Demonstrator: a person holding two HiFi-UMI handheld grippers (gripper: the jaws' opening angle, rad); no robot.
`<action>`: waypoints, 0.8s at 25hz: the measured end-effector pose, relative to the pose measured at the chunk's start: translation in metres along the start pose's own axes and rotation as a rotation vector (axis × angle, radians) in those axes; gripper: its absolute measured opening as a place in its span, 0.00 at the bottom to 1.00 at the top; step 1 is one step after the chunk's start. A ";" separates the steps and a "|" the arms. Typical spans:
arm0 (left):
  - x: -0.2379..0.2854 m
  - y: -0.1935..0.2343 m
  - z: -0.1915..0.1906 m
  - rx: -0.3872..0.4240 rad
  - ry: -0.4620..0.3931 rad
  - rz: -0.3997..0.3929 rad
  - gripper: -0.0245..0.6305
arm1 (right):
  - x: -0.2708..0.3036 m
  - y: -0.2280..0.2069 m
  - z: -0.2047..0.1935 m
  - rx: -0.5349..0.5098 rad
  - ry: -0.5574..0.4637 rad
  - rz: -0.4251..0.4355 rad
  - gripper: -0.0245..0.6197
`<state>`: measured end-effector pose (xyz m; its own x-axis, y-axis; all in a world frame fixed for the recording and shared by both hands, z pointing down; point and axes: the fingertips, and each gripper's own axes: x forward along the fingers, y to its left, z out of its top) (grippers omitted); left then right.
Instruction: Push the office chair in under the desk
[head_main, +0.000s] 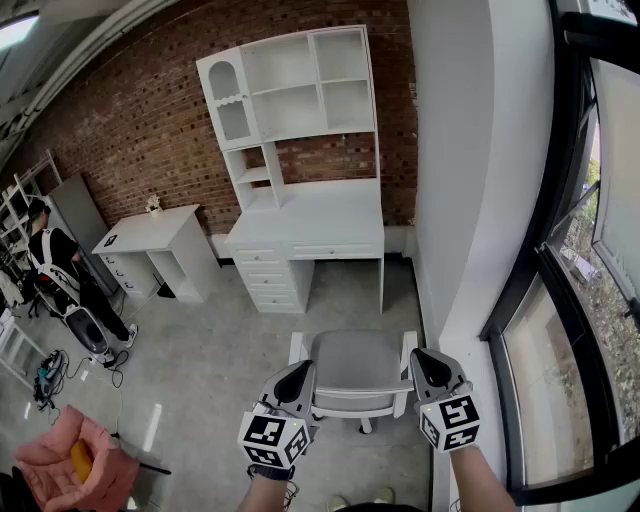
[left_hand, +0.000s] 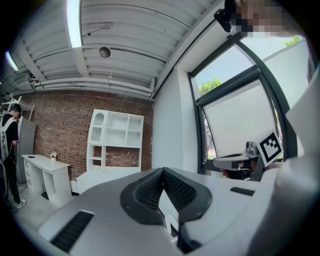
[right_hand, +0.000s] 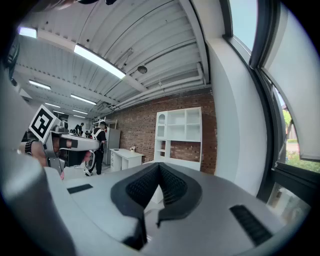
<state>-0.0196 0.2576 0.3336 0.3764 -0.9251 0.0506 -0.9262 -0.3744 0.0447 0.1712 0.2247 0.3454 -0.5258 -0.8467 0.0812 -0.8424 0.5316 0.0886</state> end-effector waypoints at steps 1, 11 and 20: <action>0.001 -0.001 0.000 0.005 0.003 -0.001 0.05 | 0.000 -0.001 0.000 0.001 0.000 0.000 0.04; 0.005 -0.007 -0.004 0.014 0.012 0.003 0.05 | -0.002 -0.003 -0.005 -0.006 0.007 0.009 0.04; 0.010 -0.006 -0.025 0.019 0.031 0.043 0.05 | -0.006 -0.015 -0.023 0.020 0.012 -0.008 0.04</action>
<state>-0.0102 0.2520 0.3591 0.3369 -0.9379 0.0831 -0.9415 -0.3362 0.0233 0.1895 0.2229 0.3660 -0.5173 -0.8508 0.0925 -0.8490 0.5238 0.0699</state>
